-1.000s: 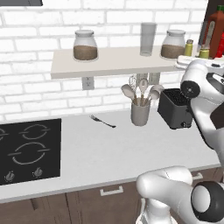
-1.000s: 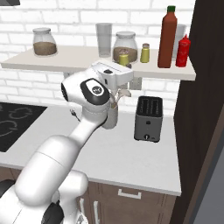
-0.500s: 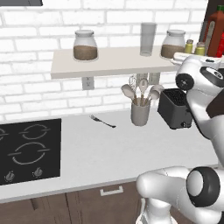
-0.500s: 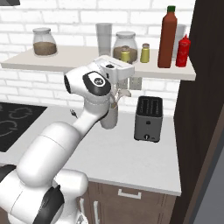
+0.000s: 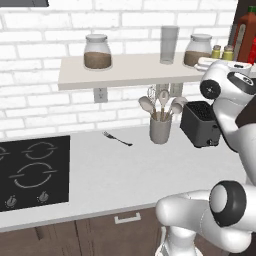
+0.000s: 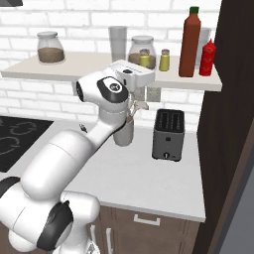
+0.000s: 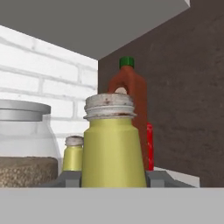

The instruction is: Put the shaker and condiment bottle from the counter next to their counterparts in the cabinet.

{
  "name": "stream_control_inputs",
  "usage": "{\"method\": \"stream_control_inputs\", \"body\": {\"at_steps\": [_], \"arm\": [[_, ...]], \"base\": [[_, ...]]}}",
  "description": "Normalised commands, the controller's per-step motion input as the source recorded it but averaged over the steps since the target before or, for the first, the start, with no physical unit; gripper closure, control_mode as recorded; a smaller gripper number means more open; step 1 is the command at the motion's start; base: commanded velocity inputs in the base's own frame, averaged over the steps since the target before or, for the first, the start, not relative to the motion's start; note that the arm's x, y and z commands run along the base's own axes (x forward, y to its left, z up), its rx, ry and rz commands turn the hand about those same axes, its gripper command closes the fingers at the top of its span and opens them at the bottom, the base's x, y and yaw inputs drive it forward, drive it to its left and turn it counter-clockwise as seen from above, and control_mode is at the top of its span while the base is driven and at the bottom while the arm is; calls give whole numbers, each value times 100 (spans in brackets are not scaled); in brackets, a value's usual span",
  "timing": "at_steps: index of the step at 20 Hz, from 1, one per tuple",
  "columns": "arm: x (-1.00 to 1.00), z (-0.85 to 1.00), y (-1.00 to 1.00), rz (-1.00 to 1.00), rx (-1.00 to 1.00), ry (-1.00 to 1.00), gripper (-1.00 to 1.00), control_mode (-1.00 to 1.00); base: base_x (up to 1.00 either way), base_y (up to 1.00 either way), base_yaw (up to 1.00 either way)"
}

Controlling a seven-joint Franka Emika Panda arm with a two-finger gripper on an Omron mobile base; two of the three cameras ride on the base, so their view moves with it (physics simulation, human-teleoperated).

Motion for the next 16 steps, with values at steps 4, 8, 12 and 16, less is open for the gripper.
{"method": "stream_control_inputs", "body": {"at_steps": [4,8,12,16], "arm": [[3,0,0,0,0,0,100,-100],[33,-4,0,0,0,0,100,-100],[28,0,0,0,0,2,100,-100],[16,0,-11,0,0,2,100,-100]], "base": [[0,0,0],[0,0,0],[0,0,0],[0,0,0]]}}
